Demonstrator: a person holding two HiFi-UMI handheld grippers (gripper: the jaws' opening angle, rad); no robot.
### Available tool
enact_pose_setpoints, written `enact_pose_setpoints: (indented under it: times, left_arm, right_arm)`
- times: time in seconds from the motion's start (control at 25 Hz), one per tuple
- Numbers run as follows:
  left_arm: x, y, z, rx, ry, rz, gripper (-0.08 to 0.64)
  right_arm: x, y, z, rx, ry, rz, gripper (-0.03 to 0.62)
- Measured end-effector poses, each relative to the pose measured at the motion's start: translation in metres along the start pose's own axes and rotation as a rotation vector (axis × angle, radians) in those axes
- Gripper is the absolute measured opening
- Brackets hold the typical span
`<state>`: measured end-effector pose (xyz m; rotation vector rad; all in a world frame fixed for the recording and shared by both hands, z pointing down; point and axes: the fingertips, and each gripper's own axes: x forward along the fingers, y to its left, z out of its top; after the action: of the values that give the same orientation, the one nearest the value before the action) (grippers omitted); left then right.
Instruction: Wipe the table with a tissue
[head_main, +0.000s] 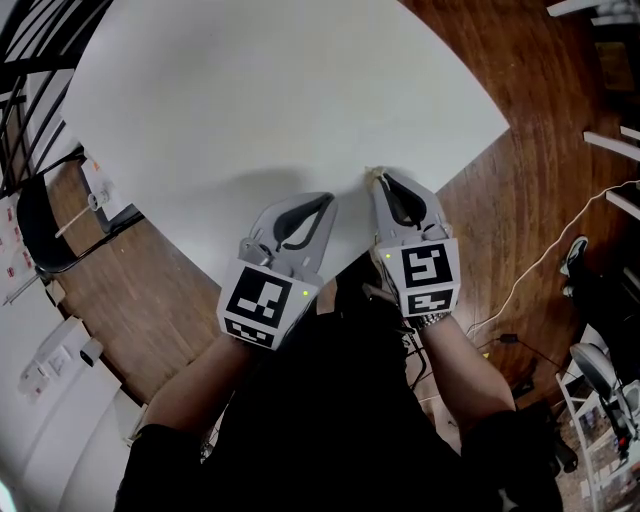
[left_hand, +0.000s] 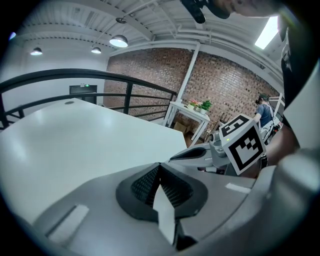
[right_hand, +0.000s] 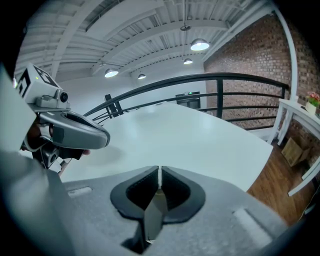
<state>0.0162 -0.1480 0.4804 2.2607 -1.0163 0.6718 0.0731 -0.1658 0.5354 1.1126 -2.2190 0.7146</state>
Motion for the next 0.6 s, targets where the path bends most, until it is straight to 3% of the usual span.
enact_pose_setpoints:
  times: [0.6]
  left_arm:
    - [-0.016, -0.005, 0.007, 0.008, -0.039, 0.024, 0.015]
  right_arm:
    - [-0.013, 0.003, 0.008, -0.007, -0.025, -0.004, 0.008]
